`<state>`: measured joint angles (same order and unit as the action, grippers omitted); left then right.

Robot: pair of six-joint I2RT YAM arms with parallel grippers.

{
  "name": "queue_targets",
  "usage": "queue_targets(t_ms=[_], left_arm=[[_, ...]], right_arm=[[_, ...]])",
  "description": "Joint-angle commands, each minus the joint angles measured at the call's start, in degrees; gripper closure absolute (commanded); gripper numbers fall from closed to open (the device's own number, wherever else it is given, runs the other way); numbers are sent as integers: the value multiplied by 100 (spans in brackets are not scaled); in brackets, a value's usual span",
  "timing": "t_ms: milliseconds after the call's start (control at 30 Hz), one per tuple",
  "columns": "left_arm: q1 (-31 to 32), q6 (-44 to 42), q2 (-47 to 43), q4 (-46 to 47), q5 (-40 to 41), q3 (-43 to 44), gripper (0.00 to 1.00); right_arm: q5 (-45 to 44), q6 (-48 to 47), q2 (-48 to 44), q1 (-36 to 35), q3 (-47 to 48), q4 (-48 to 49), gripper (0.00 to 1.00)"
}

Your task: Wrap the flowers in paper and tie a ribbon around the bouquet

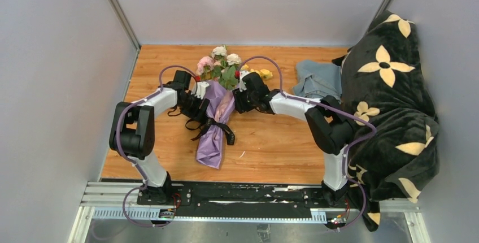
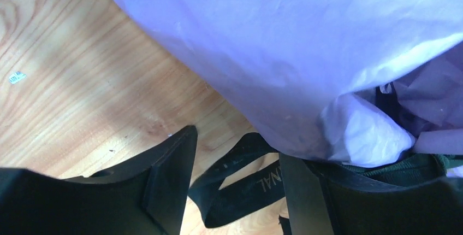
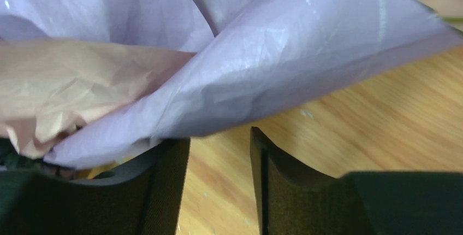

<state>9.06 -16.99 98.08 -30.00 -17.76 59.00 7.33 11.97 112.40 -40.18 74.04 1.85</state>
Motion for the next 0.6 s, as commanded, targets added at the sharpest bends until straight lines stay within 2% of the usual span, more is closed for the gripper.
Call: queue_targets(t_ms=[0,67,167,267,300,367,433,567], left_arm=[[-109,267,-351,-137,-305,94,36],[-194,294,-880,-203,-598,7,34],[-393,258,-1640,-345,-1254,-10,27],[-713,247,-1966,-347,-916,133,19],[-857,364,-2007,-222,-548,144,11],[-1374,687,-2134,200,180,12,1],[-1673,1037,-2323,814,673,-483,0],[-1741,1163,-2921,2005,1130,-1731,0]], right_arm=[[-719,-532,-1102,282,-385,-786,47],[-668,-685,-1881,679,-765,-1068,38],[73,-687,-3157,1781,-1365,-1494,28],[331,-865,-4248,2494,-2045,-1722,26],[140,-953,-4597,2547,-2312,-1670,25],[-574,-866,-5313,2576,-2842,-1363,22],[-1376,-637,-5908,2577,-3433,-865,19],[-2524,-300,-6687,2579,-4134,-248,13]])
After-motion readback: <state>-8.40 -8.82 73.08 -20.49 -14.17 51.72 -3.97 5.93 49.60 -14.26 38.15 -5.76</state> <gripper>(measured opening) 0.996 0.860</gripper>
